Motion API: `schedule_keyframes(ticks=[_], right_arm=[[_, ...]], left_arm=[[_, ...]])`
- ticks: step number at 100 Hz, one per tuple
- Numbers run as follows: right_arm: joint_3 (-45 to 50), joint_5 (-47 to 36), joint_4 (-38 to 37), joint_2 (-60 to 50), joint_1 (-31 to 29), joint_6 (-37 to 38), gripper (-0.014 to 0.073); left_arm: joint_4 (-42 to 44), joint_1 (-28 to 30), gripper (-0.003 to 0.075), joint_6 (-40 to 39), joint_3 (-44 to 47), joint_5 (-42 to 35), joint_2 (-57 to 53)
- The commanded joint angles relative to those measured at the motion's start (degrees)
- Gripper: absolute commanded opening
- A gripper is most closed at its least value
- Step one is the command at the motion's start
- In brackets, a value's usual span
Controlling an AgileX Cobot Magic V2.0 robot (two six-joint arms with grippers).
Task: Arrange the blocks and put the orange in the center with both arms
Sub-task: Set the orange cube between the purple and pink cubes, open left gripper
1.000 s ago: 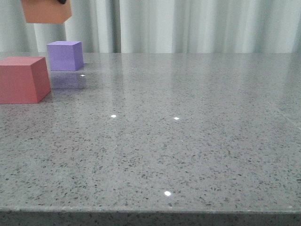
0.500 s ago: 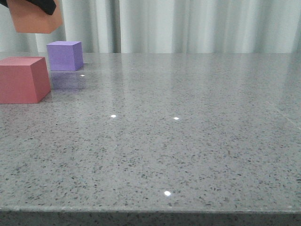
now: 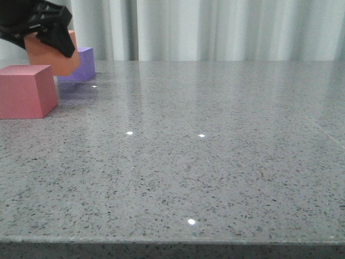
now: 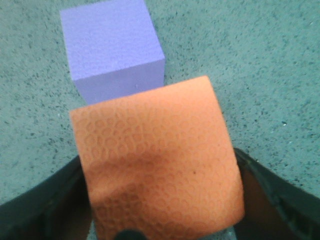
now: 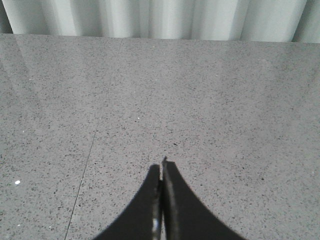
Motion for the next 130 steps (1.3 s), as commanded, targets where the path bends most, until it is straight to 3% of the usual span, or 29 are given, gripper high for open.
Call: schedule_keyframes(ticks=[1, 46, 72, 94, 130], right_arm=[[-1.37, -4.33, -1.03, 0.14, -0.35, -0.54, -0.0069], [-1.37, -4.33, -1.03, 0.14, -0.35, -0.54, -0.0069], [-1.37, -4.33, -1.03, 0.14, -0.35, -0.54, -0.0069], [-1.37, -4.33, -1.03, 0.14, -0.35, -0.54, -0.0069], [-1.37, -4.33, -1.03, 0.14, -0.35, -0.54, -0.0069]], left_arm=[[-1.35, 0.05, 0.0395, 0.04, -1.47, -3.89, -1.37], [-1.35, 0.05, 0.0417, 0.04, -1.47, -3.86, 1.91], [-1.35, 0.05, 0.0693, 0.04, -1.47, -4.74, 1.8], [-3.09, 0.05, 0.0671, 0.04, -1.47, -5.85, -1.92], [-3.86, 0.05, 0.0671, -1.05, 1.81, -5.05, -20.52]])
